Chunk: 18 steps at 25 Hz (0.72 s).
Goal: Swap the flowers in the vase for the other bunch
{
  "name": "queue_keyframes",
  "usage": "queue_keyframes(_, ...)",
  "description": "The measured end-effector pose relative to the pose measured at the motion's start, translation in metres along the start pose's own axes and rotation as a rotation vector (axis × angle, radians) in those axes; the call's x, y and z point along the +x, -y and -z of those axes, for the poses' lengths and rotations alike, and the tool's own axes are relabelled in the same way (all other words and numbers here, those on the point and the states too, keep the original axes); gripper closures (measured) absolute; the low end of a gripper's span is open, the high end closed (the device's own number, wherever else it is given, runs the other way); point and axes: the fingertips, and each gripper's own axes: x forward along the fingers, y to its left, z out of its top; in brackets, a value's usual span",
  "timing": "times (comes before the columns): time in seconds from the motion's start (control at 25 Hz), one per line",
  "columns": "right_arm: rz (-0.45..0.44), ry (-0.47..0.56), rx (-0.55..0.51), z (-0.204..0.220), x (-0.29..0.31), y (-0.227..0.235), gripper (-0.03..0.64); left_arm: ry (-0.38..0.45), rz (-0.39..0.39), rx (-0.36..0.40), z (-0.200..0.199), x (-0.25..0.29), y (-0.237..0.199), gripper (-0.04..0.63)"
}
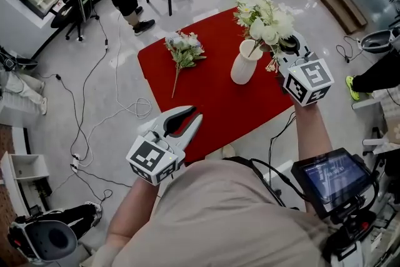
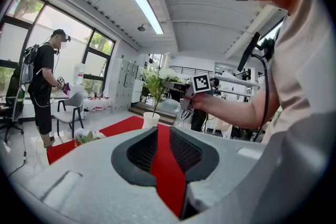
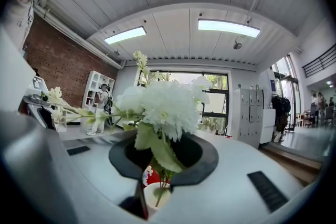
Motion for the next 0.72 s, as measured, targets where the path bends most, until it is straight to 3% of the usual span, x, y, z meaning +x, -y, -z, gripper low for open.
queue_keyframes(0.72, 0.096, 0.141, -0.038, -0.07, -0.03, 0.012, 0.532, 0.009, 0.051, 0.016, 0.0, -0.002, -0.004, 0.54)
